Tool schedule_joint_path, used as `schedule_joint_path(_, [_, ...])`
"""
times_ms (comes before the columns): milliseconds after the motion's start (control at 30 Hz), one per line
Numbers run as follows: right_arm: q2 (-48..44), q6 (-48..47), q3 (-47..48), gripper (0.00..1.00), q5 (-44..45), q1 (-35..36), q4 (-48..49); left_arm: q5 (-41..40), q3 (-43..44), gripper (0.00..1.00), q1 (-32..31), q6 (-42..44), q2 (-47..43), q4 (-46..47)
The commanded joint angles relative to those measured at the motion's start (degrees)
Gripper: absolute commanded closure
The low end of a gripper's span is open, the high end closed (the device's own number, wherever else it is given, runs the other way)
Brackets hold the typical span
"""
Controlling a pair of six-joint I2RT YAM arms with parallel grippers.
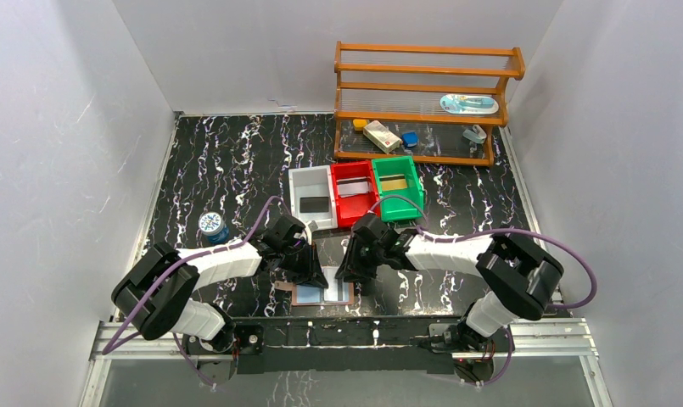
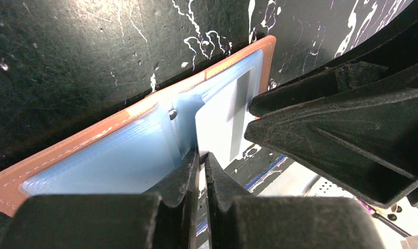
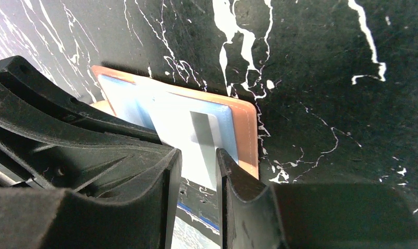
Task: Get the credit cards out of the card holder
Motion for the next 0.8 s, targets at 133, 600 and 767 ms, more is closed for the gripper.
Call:
schedule_joint_path(133, [0.18, 0.32, -1.49, 0.6, 2.99, 0.14, -3.96, -2.51, 0.28, 0.94, -0.27, 1.33, -1.35, -4.65])
schedule_joint_path(600, [2.4, 0.05, -0.17, 0.6, 2.85, 0.15, -5.59, -0.67, 0.4, 0.95, -0.27, 1.65, -3.87, -3.69])
schedule_joint_path(767, [2.49, 0.06, -0.08, 0.6, 2.84, 0.07, -5.86, -0.95, -0.16, 1.0, -0.23, 1.7, -4.39, -3.91])
